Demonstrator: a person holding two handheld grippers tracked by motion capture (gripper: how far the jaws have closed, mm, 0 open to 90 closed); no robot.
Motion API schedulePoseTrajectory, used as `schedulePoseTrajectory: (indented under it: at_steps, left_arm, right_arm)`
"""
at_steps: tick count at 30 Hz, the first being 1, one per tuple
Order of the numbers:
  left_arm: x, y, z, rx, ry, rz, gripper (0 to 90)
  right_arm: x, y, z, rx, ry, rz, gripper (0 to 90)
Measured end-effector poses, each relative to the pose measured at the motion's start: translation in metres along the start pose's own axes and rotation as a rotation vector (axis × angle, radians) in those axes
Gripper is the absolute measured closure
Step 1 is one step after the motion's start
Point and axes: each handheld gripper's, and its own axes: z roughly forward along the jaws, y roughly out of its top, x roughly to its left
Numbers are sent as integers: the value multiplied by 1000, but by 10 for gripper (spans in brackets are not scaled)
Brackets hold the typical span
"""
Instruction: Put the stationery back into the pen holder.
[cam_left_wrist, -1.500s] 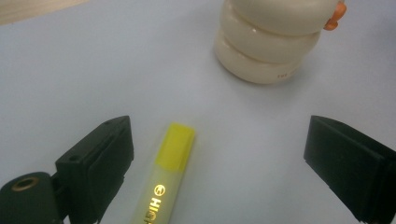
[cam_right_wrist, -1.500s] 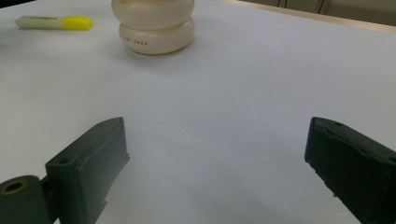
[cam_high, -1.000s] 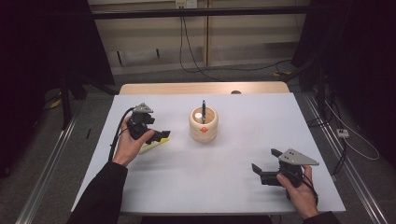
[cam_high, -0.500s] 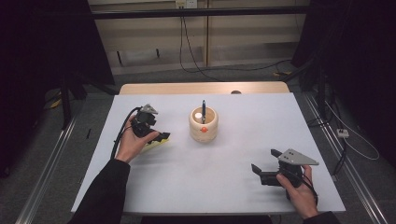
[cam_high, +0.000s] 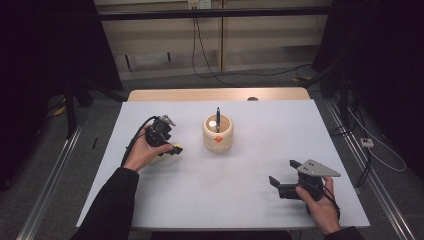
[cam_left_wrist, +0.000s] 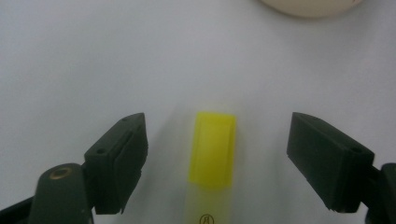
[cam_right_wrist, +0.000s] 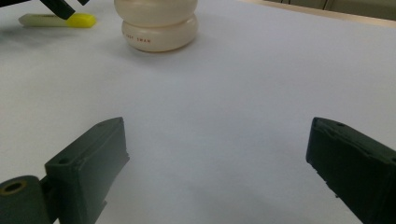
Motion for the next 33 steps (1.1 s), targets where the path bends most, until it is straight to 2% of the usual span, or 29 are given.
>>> schedulePoseTrajectory:
  at_steps: [1, 4, 6, 12, 15, 28, 33]
  left_arm:
    - [-1, -1, 1, -12, 0, -20, 181]
    - [2, -2, 0, 8, 2, -10, 178]
    - [3, -3, -1, 6, 3, -27, 185]
    - [4, -5, -2, 29, 15, -38, 274]
    - [4, -5, -2, 54, 3, -33, 313]
    - [5, -7, 2, 86, -19, -44, 532]
    - [4, -7, 3, 89, -1, -47, 576]
  right_arm:
    - [0, 0, 0, 0, 1, 0, 53]
    - [0, 0, -1, 1, 5, 0, 52]
    - [1, 0, 0, 1, 5, -1, 53]
    - [1, 0, 0, 1, 8, -6, 52]
    - [1, 0, 0, 3, 7, -8, 52]
    - [1, -1, 0, 4, 9, -11, 52]
    - [1, -1, 0, 5, 10, -11, 52]
